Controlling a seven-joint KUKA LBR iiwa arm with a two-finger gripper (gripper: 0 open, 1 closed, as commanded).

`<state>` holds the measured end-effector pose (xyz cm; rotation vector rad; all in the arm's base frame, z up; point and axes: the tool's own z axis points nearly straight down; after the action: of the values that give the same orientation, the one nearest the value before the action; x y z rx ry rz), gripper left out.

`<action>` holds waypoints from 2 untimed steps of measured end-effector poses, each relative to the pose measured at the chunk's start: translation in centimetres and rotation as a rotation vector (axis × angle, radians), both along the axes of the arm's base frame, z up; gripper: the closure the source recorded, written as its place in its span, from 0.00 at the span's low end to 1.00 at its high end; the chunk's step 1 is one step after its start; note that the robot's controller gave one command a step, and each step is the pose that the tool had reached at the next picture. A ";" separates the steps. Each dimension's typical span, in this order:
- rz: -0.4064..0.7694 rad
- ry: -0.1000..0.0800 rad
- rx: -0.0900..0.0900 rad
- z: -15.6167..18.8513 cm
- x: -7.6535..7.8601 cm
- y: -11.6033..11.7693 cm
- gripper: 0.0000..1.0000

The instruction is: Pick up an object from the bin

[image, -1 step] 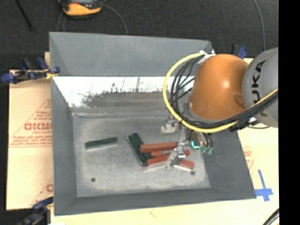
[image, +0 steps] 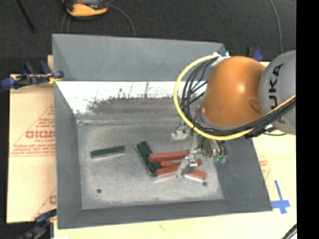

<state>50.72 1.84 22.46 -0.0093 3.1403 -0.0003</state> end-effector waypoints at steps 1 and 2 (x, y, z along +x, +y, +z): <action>-0.090 -0.007 0.002 -7.2 1.7 -1.3 0.00; -0.080 -0.001 0.002 -15.0 3.7 -2.4 0.00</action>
Offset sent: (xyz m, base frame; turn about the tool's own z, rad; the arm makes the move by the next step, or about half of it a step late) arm 0.0329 -0.0240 -0.1546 0.0781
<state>54.44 -0.60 7.50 0.1162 3.1368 0.0025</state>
